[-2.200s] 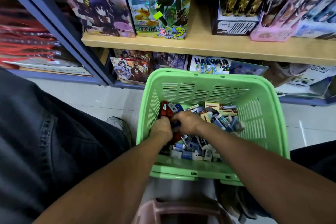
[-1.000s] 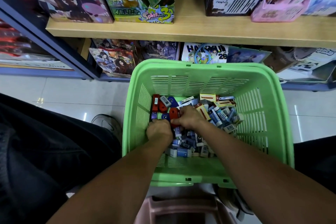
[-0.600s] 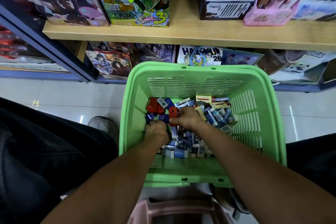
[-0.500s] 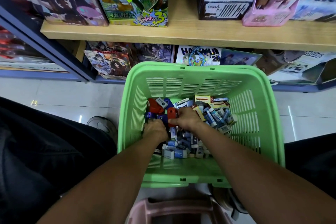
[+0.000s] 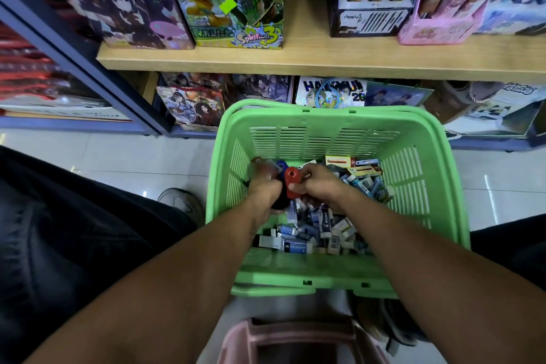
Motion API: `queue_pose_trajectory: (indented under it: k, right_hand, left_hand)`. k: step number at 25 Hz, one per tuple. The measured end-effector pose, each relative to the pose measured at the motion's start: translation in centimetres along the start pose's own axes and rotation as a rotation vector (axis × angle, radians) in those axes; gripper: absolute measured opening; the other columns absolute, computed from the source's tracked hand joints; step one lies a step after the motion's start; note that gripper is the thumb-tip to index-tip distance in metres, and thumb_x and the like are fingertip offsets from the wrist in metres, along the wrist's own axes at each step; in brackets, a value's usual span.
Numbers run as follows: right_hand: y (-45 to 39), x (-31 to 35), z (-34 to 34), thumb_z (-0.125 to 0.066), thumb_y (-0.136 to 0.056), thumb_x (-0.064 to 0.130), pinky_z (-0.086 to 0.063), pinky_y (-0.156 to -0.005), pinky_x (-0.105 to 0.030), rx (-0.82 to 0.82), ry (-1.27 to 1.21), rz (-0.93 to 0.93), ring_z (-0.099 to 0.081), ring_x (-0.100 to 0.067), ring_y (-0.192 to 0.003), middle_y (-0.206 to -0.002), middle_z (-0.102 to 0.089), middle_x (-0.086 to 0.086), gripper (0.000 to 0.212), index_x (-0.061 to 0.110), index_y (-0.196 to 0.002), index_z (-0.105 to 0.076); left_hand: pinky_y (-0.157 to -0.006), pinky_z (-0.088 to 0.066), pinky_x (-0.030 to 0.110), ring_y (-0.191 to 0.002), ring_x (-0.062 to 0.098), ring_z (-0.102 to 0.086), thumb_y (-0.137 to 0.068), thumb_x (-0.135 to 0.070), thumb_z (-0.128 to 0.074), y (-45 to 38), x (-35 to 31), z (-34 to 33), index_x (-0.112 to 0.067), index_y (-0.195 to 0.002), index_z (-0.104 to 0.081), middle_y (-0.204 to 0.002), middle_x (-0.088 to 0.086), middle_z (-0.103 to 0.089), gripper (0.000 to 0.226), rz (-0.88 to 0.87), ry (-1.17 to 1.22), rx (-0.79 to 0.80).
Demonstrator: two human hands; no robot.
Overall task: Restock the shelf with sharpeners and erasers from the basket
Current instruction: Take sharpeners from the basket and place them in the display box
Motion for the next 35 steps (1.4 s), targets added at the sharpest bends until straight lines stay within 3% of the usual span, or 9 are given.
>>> queue_pose_trajectory:
  k: [4, 10, 14, 17, 20, 22, 27, 30, 35]
  right_hand:
    - [1.3, -0.3, 0.4, -0.060, -0.095, 0.003, -0.054, -0.058, -0.025, 0.174, -0.248, -0.049, -0.063, -0.019, -0.075, -0.102, -0.068, -0.016, 0.013, 0.007, -0.107, -0.062]
    - [2.0, 0.5, -1.4, -0.059, -0.090, -0.012, -0.060, -0.071, -0.030, 0.320, -0.222, 0.017, -0.069, -0.022, -0.079, -0.095, -0.066, -0.019, 0.027, 0.003, -0.112, -0.056]
    - [0.9, 1.2, -5.4, -0.054, -0.086, -0.008, -0.053, -0.097, -0.036, 0.320, -0.017, 0.043, -0.064, -0.029, -0.112, -0.112, -0.063, -0.018, 0.031, 0.002, -0.116, -0.058]
    - [-0.2, -0.2, -7.5, -0.060, -0.084, 0.005, -0.048, -0.079, -0.022, 0.451, 0.384, 0.075, -0.057, -0.016, -0.093, -0.098, -0.060, -0.005, 0.026, 0.007, -0.111, -0.062]
    - [-0.1, -1.8, -8.6, -0.053, -0.085, 0.009, -0.054, -0.068, -0.030, 0.465, 0.858, 0.061, -0.059, -0.022, -0.084, -0.105, -0.063, -0.012, 0.028, 0.008, -0.111, -0.063]
    - [0.5, -1.4, -10.3, -0.047, -0.092, 0.007, -0.043, -0.058, -0.026, 0.537, 1.034, 0.132, -0.050, -0.015, -0.070, -0.085, -0.055, -0.008, 0.012, 0.008, -0.089, -0.058]
    - [0.1, -1.4, -11.7, -0.047, -0.085, 0.018, -0.042, -0.061, -0.035, 0.647, 1.085, 0.110, -0.052, -0.019, -0.069, -0.089, -0.057, -0.009, 0.022, 0.006, -0.101, -0.057]
    - [0.3, -1.1, -10.5, -0.059, -0.080, 0.010, -0.032, -0.051, -0.029, 0.684, 1.078, 0.091, -0.041, -0.018, -0.060, -0.078, -0.050, -0.008, 0.010, 0.003, -0.084, -0.053]
    - [0.8, 0.6, -8.3, -0.085, -0.069, 0.021, -0.055, -0.081, -0.034, 0.831, 1.142, 0.055, -0.057, -0.020, -0.104, -0.127, -0.054, -0.001, 0.069, 0.023, -0.132, -0.056]
  left_hand:
    - [-0.064, -0.061, 0.037, -0.078, 0.022, -0.064, -0.083, -0.032, -0.079, 1.7, -0.4, 0.8, -0.014, -0.099, -0.052, -0.088, 0.006, -0.063, 0.037, 0.054, 0.111, 0.060]
    - [-0.061, -0.061, 0.041, -0.082, 0.029, -0.067, -0.073, -0.002, -0.084, 2.2, -0.8, 1.8, -0.004, -0.113, -0.053, -0.096, 0.012, -0.066, 0.050, 0.019, 0.161, 0.067]
    - [-0.090, -0.056, 0.039, -0.099, 0.028, -0.065, -0.074, -0.013, -0.081, 0.8, -1.7, 2.6, -0.011, -0.118, -0.053, -0.107, 0.007, -0.066, 0.052, -0.294, -0.528, -0.160]
    - [-0.092, -0.054, 0.041, -0.105, 0.035, -0.064, -0.078, -0.013, -0.075, 0.6, -1.3, 2.3, -0.008, -0.123, -0.047, -0.117, 0.015, -0.061, 0.054, -0.406, -0.713, -0.220]
    - [-0.089, -0.054, 0.041, -0.105, 0.035, -0.063, -0.079, -0.011, -0.078, 0.5, -2.1, 2.6, -0.005, -0.121, -0.046, -0.119, 0.016, -0.062, 0.054, -0.452, -0.569, -0.215]
    - [-0.084, -0.055, 0.038, -0.102, 0.032, -0.065, -0.078, -0.013, -0.081, 0.5, -3.0, 2.9, -0.005, -0.121, -0.048, -0.116, 0.014, -0.065, 0.055, -0.433, -0.472, -0.189]
    - [-0.088, -0.050, 0.033, -0.109, 0.030, -0.063, -0.078, -0.015, -0.082, 0.7, -3.2, 3.0, -0.006, -0.125, -0.049, -0.121, 0.012, -0.065, 0.058, -0.395, -0.450, -0.182]
    - [-0.086, -0.049, 0.032, -0.110, 0.030, -0.062, -0.079, -0.015, -0.082, 0.5, -3.2, 3.0, -0.007, -0.126, -0.048, -0.121, 0.011, -0.064, 0.058, -0.365, -0.421, -0.164]
    - [-0.086, -0.047, 0.030, -0.111, 0.031, -0.061, -0.077, -0.017, -0.084, 0.9, -3.2, 3.0, -0.006, -0.126, -0.049, -0.123, 0.012, -0.064, 0.061, -0.332, -0.448, -0.153]
Point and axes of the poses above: each hand's wrist, its own y-axis away from the middle knuckle, its own z-axis out of the back of the hand, x = y × z, the point moved 4 cm from there along -y, towards the middle knuckle
